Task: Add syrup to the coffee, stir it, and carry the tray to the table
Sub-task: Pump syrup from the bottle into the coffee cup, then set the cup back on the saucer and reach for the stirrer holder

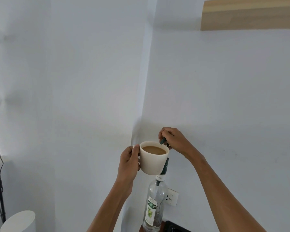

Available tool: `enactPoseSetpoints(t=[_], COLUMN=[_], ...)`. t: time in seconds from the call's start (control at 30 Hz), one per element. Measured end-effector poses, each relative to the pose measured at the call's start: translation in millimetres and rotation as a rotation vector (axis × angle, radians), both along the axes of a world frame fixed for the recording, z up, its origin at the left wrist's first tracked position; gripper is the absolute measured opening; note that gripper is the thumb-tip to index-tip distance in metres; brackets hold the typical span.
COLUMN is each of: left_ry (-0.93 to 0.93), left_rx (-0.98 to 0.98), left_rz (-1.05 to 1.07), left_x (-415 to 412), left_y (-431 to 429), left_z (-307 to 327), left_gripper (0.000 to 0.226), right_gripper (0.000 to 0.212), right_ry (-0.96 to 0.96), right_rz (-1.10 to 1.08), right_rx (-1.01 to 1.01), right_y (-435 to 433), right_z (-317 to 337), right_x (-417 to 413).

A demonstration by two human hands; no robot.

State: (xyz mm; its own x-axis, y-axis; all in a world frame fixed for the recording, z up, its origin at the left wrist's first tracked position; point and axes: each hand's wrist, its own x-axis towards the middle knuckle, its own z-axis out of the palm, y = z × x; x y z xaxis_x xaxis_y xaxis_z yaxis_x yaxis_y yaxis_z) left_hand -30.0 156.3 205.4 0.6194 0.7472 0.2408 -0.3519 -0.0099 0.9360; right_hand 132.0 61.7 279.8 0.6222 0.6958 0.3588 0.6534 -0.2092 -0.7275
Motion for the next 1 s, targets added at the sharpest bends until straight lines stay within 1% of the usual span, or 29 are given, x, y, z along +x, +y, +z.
enactPoseSetpoints(t=[0.17,0.27,0.4,0.47,0.5,0.57,0.63,0.77,0.83,0.9,1.0], left_ry=[-0.007,-0.014,-0.021,-0.019,-0.021,-0.019,0.002,0.046,0.058,0.066,0.064], left_rx=[0.001,0.007,0.010,0.012,0.008,0.003,0.014,-0.014,-0.040,-0.042,-0.059], left_rz=[-0.001,-0.008,-0.022,-0.030,-0.036,-0.052,-0.069,-0.110,-0.137,-0.161,-0.212], left_x=[-3.5,-6.7,-12.9,-16.8,-18.3,-21.2,-23.8,-25.6,-26.6,-28.1,-27.8], left_y=[0.3,-2.9,-10.9,-16.7,-20.4,-28.3,-36.2,-52.2,-64.6,-78.4,-98.3], left_z=[-1.4,-3.9,-11.0,-16.3,-19.0,-24.5,-30.9,-47.9,-56.7,-65.1,-75.5], left_gripper=[0.033,0.033,0.034,0.035,0.035,0.036,0.035,0.035,0.038,0.039,0.035], right_gripper=[0.028,0.032,0.011,0.009,0.015,0.036,0.047,0.053,0.051,0.047,0.050], right_ry=[0.020,-0.031,-0.080,-0.024,0.017,0.075,0.105,0.171,0.200,0.219,0.241], right_rz=[-0.019,-0.095,-0.176,-0.192,-0.183,-0.132,-0.096,-0.027,0.007,0.030,0.015], right_rx=[0.053,0.105,0.243,0.279,0.273,0.221,0.168,0.067,0.037,0.046,0.080], right_y=[-4.5,-17.3,-50.0,-69.1,-79.5,-100.1,-118.9,-147.7,-159.6,-171.2,-189.6], right_z=[-2.4,-1.7,-14.0,-28.8,-37.6,-55.4,-71.2,-96.2,-104.2,-110.4,-121.4], right_x=[-5.3,-11.7,-28.0,-37.7,-42.8,-54.8,-66.5,-85.4,-93.7,-99.9,-103.7])
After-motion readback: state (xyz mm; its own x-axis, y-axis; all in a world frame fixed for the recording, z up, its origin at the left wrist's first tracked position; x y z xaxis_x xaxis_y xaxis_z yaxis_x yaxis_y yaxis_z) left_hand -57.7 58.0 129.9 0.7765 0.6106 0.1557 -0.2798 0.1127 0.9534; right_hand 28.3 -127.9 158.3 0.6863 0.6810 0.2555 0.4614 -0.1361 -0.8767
